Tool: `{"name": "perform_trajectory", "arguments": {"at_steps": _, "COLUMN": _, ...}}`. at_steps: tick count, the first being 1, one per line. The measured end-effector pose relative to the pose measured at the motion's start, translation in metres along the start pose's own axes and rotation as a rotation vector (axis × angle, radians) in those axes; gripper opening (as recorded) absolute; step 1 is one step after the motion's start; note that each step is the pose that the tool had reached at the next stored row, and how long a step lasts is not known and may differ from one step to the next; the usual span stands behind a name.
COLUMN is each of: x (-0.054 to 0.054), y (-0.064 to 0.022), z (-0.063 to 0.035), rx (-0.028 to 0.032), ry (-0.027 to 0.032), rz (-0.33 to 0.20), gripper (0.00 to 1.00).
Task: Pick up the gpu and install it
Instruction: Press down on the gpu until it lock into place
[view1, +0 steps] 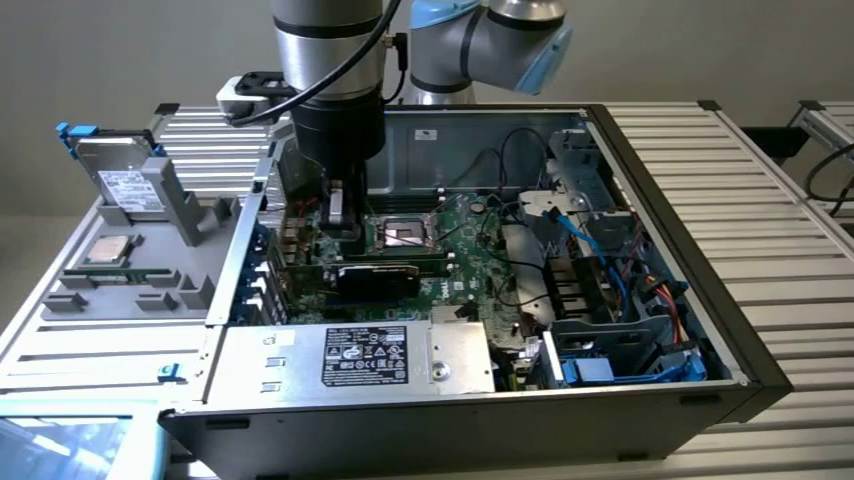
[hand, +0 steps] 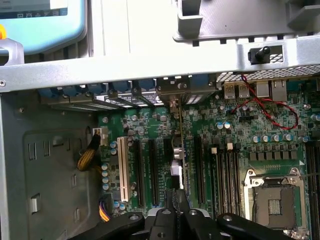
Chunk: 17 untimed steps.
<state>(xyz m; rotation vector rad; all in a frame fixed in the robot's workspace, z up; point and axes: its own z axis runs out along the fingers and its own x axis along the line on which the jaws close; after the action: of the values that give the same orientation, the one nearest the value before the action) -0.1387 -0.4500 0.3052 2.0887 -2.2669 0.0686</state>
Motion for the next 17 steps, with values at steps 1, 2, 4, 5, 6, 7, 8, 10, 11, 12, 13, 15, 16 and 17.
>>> {"name": "perform_trajectory", "arguments": {"at_steps": 1, "x": 0.000, "y": 0.0000, "z": 0.0003, "rx": 0.0000, "ry": 0.0001, "rz": 0.000, "gripper": 0.12}}
{"name": "perform_trajectory", "arguments": {"at_steps": 2, "x": 0.000, "y": 0.0009, "z": 0.0010, "rx": 0.0000, "ry": 0.0002, "rz": 0.000, "gripper": 0.12}}
{"name": "perform_trajectory", "arguments": {"at_steps": 4, "x": 0.000, "y": 0.0078, "z": 0.0037, "rx": 0.0011, "ry": 0.0000, "rz": 0.000, "gripper": 0.12}}
{"name": "perform_trajectory", "arguments": {"at_steps": 5, "x": 0.000, "y": 0.0118, "z": 0.0054, "rx": 0.0024, "ry": 0.0000, "rz": 0.000, "gripper": 0.12}}
{"name": "perform_trajectory", "arguments": {"at_steps": 6, "x": 0.001, "y": 0.0149, "z": 0.0067, "rx": 0.0046, "ry": -0.0002, "rz": 0.000, "gripper": 0.12}}
{"name": "perform_trajectory", "arguments": {"at_steps": 7, "x": 0.001, "y": 0.0172, "z": 0.0077, "rx": 0.0096, "ry": -0.0004, "rz": 0.001, "gripper": 0.12}}
{"name": "perform_trajectory", "arguments": {"at_steps": 8, "x": 0.001, "y": 0.0187, "z": 0.0085, "rx": 0.0149, "ry": -0.0009, "rz": 0.001, "gripper": 0.12}}
{"name": "perform_trajectory", "arguments": {"at_steps": 10, "x": 0.000, "y": 0.0205, "z": 0.0103, "rx": 0.0250, "ry": -0.0017, "rz": 0.002, "gripper": 0.12}}
{"name": "perform_trajectory", "arguments": {"at_steps": 11, "x": 0.000, "y": 0.0211, "z": 0.0113, "rx": 0.0291, "ry": -0.0017, "rz": 0.002, "gripper": 0.12}}
{"name": "perform_trajectory", "arguments": {"at_steps": 12, "x": 0.000, "y": 0.0219, "z": 0.0129, "rx": 0.0314, "ry": -0.0020, "rz": 0.002, "gripper": 0.12}}
{"name": "perform_trajectory", "arguments": {"at_steps": 13, "x": 0.000, "y": 0.0223, "z": 0.0147, "rx": 0.0318, "ry": -0.0020, "rz": 0.002, "gripper": 0.12}}
{"name": "perform_trajectory", "arguments": {"at_steps": 15, "x": 0.000, "y": 0.0222, "z": 0.0184, "rx": 0.0319, "ry": -0.0019, "rz": 0.002, "gripper": 0.12}}
{"name": "perform_trajectory", "arguments": {"at_steps": 16, "x": 0.000, "y": 0.0222, "z": 0.0203, "rx": 0.0320, "ry": -0.0020, "rz": 0.002, "gripper": 0.12}}
{"name": "perform_trajectory", "arguments": {"at_steps": 17, "x": -0.001, "y": 0.0222, "z": 0.0219, "rx": 0.0320, "ry": -0.0020, "rz": 0.002, "gripper": 0.12}}
